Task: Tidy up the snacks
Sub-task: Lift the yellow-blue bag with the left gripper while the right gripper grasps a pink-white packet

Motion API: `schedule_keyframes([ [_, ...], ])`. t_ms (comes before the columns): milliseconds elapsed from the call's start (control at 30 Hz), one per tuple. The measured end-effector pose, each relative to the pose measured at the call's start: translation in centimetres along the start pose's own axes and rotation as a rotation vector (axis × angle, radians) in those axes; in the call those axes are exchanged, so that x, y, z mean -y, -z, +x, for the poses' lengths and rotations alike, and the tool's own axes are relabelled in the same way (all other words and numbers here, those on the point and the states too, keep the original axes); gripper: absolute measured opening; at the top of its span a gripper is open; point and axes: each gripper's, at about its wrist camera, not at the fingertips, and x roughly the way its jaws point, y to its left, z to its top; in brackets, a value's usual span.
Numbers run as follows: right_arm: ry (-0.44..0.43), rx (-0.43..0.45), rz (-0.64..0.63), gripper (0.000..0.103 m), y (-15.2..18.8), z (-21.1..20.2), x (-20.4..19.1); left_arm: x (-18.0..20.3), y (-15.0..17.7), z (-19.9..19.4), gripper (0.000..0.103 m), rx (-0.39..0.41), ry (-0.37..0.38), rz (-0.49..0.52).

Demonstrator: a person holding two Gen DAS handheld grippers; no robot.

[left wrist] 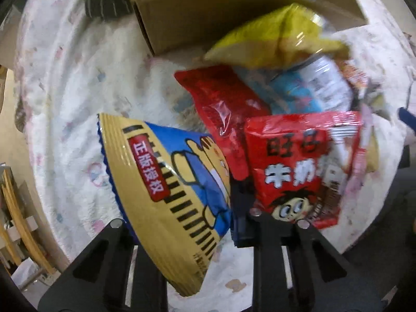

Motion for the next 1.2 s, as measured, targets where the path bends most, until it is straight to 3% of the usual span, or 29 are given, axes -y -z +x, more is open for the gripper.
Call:
schedule_keyframes([
  [267,-0.028,-0.066,0.026,0.103,0.3,0.9,0.2,-0.9,0.9,-6.6,0.019,0.195,-0.05,-0.056],
  [400,-0.079,-0.152,0.06,0.088,0.6,2.3,0.3,-0.4,1.0,-8.5,0.019,0.262,-0.077,-0.086],
  [500,-0.125,-0.214,0.079,0.082,1.2,3.4,0.1,-0.4,1.1,-8.7,0.019,0.269,-0.043,-0.103],
  [633,-0.055,-0.253,0.023,0.078,1.8,4.7,-1.3,-0.4,0.4,-8.2,0.019,0.273,-0.038,-0.089],
  [900,0.182,-0.296,-0.144,0.078,3.9,8.6,-4.7,-0.2,-0.1,-8.1,0.019,0.291,-0.018,-0.089],
  [1000,0.233,-0.291,-0.199,0.069,4.4,9.2,-5.1,-0.6,0.0,-8.0,0.019,0.29,-0.017,-0.096],
  [1133,0.208,-0.289,-0.188,0.063,4.5,8.9,-4.5,-0.9,0.1,-8.1,0.019,0.29,-0.012,-0.109],
  [1200,0.173,-0.283,-0.168,0.051,4.3,8.4,-4.1,-1.0,0.1,-8.1,0.019,0.289,-0.012,-0.112],
])
